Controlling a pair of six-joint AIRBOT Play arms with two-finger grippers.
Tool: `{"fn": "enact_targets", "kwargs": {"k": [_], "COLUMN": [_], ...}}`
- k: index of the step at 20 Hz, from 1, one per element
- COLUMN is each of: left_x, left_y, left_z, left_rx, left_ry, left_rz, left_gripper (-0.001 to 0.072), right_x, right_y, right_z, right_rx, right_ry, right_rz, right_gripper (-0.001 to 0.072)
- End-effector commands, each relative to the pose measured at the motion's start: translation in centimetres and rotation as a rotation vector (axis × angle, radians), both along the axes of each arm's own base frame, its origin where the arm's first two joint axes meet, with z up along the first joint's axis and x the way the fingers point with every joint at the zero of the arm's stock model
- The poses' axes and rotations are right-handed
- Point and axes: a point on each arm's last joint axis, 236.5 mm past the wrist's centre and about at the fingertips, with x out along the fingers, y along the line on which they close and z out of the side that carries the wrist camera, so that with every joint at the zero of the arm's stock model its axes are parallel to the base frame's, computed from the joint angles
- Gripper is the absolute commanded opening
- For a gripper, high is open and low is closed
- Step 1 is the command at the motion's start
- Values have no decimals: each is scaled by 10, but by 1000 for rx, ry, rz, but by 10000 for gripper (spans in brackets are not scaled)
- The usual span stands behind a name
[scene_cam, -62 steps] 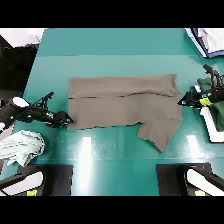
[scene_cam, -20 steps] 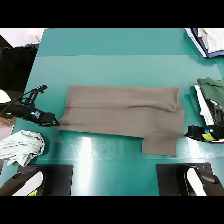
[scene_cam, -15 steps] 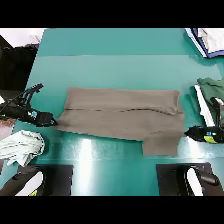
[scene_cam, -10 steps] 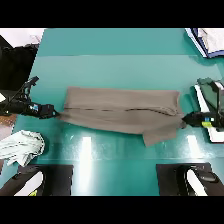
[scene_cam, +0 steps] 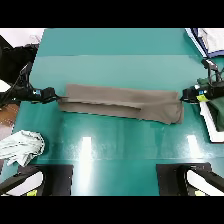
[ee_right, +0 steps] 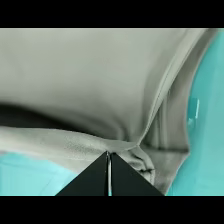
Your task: Fold the shirts.
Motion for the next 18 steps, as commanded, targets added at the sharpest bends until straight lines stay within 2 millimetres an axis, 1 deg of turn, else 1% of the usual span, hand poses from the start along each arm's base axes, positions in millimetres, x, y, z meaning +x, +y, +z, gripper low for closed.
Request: {"fn": "enact_targets", "kwargs": {"k": [1,3,5,6,7,8,9,10,11,12,13,15,16,18], "left_x": [38,59,82,95,106,114,118,119,115,106,93,69,61,50], "left_y": [6,7,10,12,13,13,12,10,2,-6,-17,-32,-37,-43], "left_z": [-8,-13,-12,-9,-3,4,12,19,23,23,20,13,12,11], "left_rx": [-32,-62,-101,-125,-154,-184,-199,-206,-211,-217,-225,-233,-239,-236], "left_ry": [-31,-46,-76,-101,-124,-142,-160,-164,-152,-126,-87,-13,9,22], "left_rz": [62,99,151,185,224,250,256,240,198,144,78,-32,-66,-129], "left_gripper": [26,26,29,206,523,554,538,538,538,537,537,535,488,29], "right_x": [29,40,58,72,85,98,105,108,104,97,85,56,42,20], "right_y": [-5,-4,2,6,12,18,21,20,17,14,8,-7,-17,-37], "right_z": [-17,-26,-33,-34,-32,-28,-23,-17,-13,-12,-11,-20,-26,-43], "right_rx": [2,20,66,99,143,189,224,249,252,247,245,252,259,299], "right_ry": [36,52,33,3,-29,-63,-76,-82,-74,-64,-45,14,41,86], "right_rz": [-3,-6,-25,-45,-67,-91,-105,-114,-102,-71,-48,-35,-43,-108], "right_gripper": [14,15,18,21,47,260,442,469,469,469,469,469,469,475]}}
